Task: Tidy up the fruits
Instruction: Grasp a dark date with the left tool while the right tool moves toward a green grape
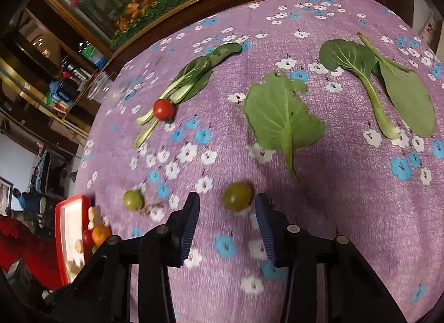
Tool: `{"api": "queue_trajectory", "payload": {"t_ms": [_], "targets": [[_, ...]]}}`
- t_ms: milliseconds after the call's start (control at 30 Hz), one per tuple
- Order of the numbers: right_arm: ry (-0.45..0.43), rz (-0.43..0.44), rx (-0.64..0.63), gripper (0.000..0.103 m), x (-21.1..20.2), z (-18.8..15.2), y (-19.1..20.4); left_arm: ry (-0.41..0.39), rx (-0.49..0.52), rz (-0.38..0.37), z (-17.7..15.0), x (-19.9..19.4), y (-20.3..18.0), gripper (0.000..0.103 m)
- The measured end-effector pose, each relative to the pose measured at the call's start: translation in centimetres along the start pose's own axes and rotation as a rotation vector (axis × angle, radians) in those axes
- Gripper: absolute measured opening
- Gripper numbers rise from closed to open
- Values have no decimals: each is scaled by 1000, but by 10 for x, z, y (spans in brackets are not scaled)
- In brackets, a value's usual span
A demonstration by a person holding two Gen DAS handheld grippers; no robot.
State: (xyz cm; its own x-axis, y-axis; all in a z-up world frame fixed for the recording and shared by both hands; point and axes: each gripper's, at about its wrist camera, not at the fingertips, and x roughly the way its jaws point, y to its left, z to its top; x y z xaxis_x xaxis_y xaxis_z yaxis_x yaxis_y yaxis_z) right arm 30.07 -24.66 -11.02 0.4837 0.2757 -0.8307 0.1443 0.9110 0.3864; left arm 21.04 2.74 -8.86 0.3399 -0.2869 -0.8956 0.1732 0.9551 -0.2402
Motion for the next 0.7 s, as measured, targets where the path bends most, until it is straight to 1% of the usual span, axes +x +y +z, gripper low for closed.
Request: {"api": "queue_trajectory", "payload": {"t_ms": [67, 167, 233, 300, 400, 567, 700], "targets": [[1, 9, 12, 36, 4, 1, -1, 0, -4, -6, 1, -1, 2, 46], [-21, -14, -7, 33, 5, 1, 2, -2, -8, -11, 2, -2, 4, 46], [-29, -38, -26, 24, 6, -1, 5, 0, -4, -6, 3, -1, 4, 45], [-32, -52, -37, 20, 7, -1, 6, 9, 2, 4, 5, 3, 5, 45], [-33, -49, -43, 20, 7, -1, 5, 15, 2, 16, 9, 6, 7, 42], [-35, -27, -45, 19, 3, -4, 3, 21, -39, 6, 17, 4, 17, 41], [-53, 1, -50, 19, -8, -6, 6, 25, -16, 25, 16, 4, 12, 39]]}}
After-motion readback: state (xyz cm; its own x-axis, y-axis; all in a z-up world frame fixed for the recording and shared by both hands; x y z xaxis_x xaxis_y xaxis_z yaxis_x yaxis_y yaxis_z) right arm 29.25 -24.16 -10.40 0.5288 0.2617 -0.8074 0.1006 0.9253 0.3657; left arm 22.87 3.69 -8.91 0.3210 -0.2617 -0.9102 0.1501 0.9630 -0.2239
